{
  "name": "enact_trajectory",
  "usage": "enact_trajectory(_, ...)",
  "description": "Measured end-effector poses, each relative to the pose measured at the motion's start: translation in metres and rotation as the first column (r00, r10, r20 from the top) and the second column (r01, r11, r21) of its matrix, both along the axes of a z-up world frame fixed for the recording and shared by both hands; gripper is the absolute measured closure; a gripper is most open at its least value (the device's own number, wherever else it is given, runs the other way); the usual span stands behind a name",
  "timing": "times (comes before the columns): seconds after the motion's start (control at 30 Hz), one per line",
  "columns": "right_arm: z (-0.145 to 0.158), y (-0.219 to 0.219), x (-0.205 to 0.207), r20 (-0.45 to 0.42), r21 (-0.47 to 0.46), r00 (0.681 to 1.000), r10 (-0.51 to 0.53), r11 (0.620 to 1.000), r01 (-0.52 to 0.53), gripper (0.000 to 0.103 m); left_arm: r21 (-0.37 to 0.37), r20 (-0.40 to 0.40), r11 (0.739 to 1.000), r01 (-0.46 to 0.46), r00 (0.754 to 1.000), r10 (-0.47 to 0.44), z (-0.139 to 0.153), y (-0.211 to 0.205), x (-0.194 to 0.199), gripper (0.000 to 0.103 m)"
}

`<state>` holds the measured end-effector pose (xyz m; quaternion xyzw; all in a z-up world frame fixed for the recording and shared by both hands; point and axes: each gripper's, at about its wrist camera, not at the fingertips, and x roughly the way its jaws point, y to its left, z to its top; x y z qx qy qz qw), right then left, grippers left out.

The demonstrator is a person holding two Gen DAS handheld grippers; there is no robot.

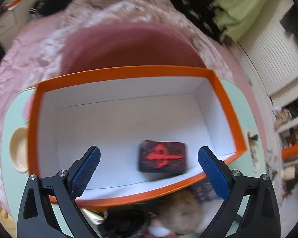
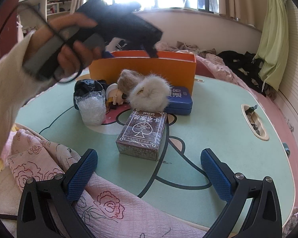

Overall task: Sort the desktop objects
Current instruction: 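Reach the left gripper into the box and grasp the dark pouch with red emblem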

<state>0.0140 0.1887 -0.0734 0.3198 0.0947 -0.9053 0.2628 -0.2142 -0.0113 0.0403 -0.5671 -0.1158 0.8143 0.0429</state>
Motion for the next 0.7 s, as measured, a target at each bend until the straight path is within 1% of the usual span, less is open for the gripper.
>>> enact_trajectory(0.07, 0.0, 0.001, 0.0, 0.0, -0.001, 1.0, 0.0, 1.0, 0.0, 0.0, 0.029, 0.052, 0.999, 0.042, 0.998, -0.043, -0.002, 0.008, -0.012, 0.004)
enact_trajectory(0.13, 0.0, 0.001, 0.0, 0.0, 0.0, 1.0, 0.0, 1.0, 0.0, 0.0, 0.017, 0.095, 0.998, 0.053, 0.994, -0.054, -0.007, 0.015, -0.02, 0.006)
enact_trajectory(0.17, 0.0, 0.0, 0.0, 0.0, -0.001, 1.0, 0.0, 1.0, 0.0, 0.0, -0.006, 0.114, 0.998, 0.058, 0.992, -0.057, -0.012, 0.019, -0.024, 0.014)
enact_trajectory(0.2, 0.0, 0.0, 0.0, 0.0, -0.001, 1.0, 0.0, 1.0, 0.0, 0.0, -0.028, 0.134, 0.998, 0.062, 0.989, -0.058, -0.017, 0.022, -0.028, 0.019)
enact_trajectory(0.23, 0.0, 0.0, 0.0, 0.0, -0.001, 1.0, 0.0, 1.0, 0.0, 0.0, -0.036, 0.149, 0.997, 0.062, 0.987, -0.056, -0.022, 0.023, -0.03, 0.033)
enact_trajectory(0.27, 0.0, -0.001, 0.0, 0.0, -0.001, 1.0, 0.0, 1.0, 0.0, 0.0, -0.034, 0.157, 0.998, 0.06, 0.986, -0.054, -0.028, 0.024, -0.031, 0.037)
enact_trajectory(0.33, 0.0, 0.0, 0.0, 0.0, -0.001, 1.0, 0.001, 1.0, -0.001, 0.0, -0.025, 0.121, 0.998, 0.065, 0.991, -0.062, -0.026, 0.025, -0.029, 0.041)
enact_trajectory(0.5, 0.0, 0.0, 0.0, 0.0, -0.001, 1.0, 0.0, 1.0, 0.0, 0.0, -0.01, 0.088, 0.997, 0.08, 0.993, -0.078, -0.025, 0.022, -0.022, 0.041)
enact_trajectory(0.57, 0.0, -0.001, 0.0, 0.0, -0.001, 1.0, 0.0, 1.0, 0.0, 0.0, -0.009, 0.036, 0.997, 0.073, 0.997, -0.073, -0.018, 0.017, -0.016, 0.042)
enact_trajectory(0.6, -0.001, -0.001, -0.001, 0.0, -0.001, 1.0, 0.001, 1.0, -0.001, 0.0, 0.002, -0.002, 0.997, 0.075, 0.997, -0.075, -0.009, 0.014, -0.012, 0.042)
enact_trajectory(0.63, -0.001, 0.0, 0.0, 0.0, -0.002, 1.0, 0.0, 1.0, 0.0, 0.0, 0.014, -0.044, 0.997, 0.073, 0.996, -0.073, 0.002, 0.011, -0.007, 0.045)
enact_trajectory(0.67, -0.001, 0.0, 0.0, 0.0, -0.002, 1.0, -0.001, 1.0, 0.001, 0.0, 0.037, -0.095, 0.996, 0.08, 0.993, -0.076, 0.016, 0.007, 0.002, 0.084)
enact_trajectory(0.7, -0.001, 0.0, 0.0, 0.0, -0.001, 1.0, -0.001, 1.0, 0.001, 0.0, 0.056, -0.13, 0.994, 0.093, 0.988, -0.085, 0.03, 0.006, 0.013, 0.093)
